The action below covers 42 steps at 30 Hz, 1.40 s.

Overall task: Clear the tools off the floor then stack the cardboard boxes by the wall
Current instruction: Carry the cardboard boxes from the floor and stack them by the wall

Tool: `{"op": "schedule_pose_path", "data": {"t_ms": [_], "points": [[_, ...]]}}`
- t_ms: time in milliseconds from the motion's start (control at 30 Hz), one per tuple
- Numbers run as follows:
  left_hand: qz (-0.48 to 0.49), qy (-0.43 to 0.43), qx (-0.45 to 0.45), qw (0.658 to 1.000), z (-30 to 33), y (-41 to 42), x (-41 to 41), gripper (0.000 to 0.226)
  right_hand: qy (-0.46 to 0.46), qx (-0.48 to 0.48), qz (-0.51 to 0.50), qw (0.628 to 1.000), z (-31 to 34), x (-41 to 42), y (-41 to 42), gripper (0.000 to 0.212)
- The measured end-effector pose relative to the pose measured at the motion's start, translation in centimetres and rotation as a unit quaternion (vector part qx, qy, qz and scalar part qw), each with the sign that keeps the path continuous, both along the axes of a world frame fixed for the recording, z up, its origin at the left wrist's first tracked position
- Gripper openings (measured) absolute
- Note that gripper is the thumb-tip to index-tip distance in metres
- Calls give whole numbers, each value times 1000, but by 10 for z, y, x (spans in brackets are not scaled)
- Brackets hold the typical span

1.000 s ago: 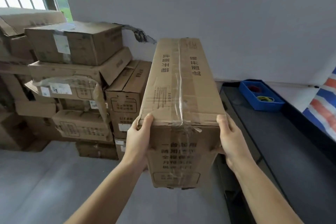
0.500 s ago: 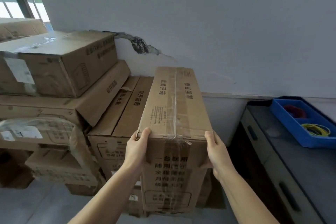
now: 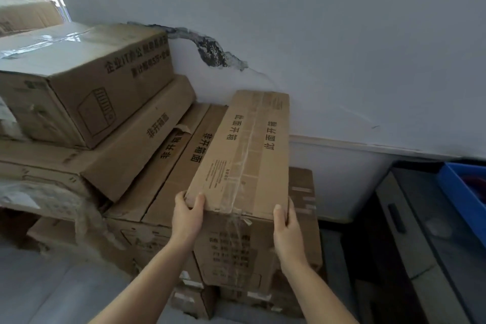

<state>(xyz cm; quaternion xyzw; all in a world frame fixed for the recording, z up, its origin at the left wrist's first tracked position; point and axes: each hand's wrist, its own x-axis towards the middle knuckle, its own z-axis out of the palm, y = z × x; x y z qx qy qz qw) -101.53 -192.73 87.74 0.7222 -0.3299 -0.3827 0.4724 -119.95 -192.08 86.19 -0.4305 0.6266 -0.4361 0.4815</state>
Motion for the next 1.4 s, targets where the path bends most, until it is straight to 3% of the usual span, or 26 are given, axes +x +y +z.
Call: {"op": "schedule_pose_path", "data": {"t_ms": [133, 367, 533, 667, 833, 933, 1167, 1400], "points": [[-17, 7, 7, 1000, -9, 4, 7, 51, 4, -15, 0, 1000, -12, 3, 1, 56], [-1, 20, 2, 1000, -11, 19, 8, 61, -17, 50, 64, 997, -1, -15, 8, 61], [-52, -49, -52, 996, -7, 75, 13, 59, 27, -17, 121, 992, 4, -47, 59, 64], [-132, -84, -68, 985, -17, 144, 15, 46, 93, -29, 237, 967, -10, -68, 107, 82], [-155, -107, -6, 982, -49, 237, 10, 45, 183, 3, 353, 917, -49, -78, 154, 77], [-111, -138, -3, 984, -64, 290, 4, 48, 195, 47, 407, 891, -61, -72, 174, 85], [94, -116, -2, 989, -83, 405, -16, 53, 177, 41, 501, 846, -58, -22, 220, 74], [303, -107, -19, 947, -81, 541, -11, 53, 148, -48, 625, 765, -70, 63, 298, 84]]}}
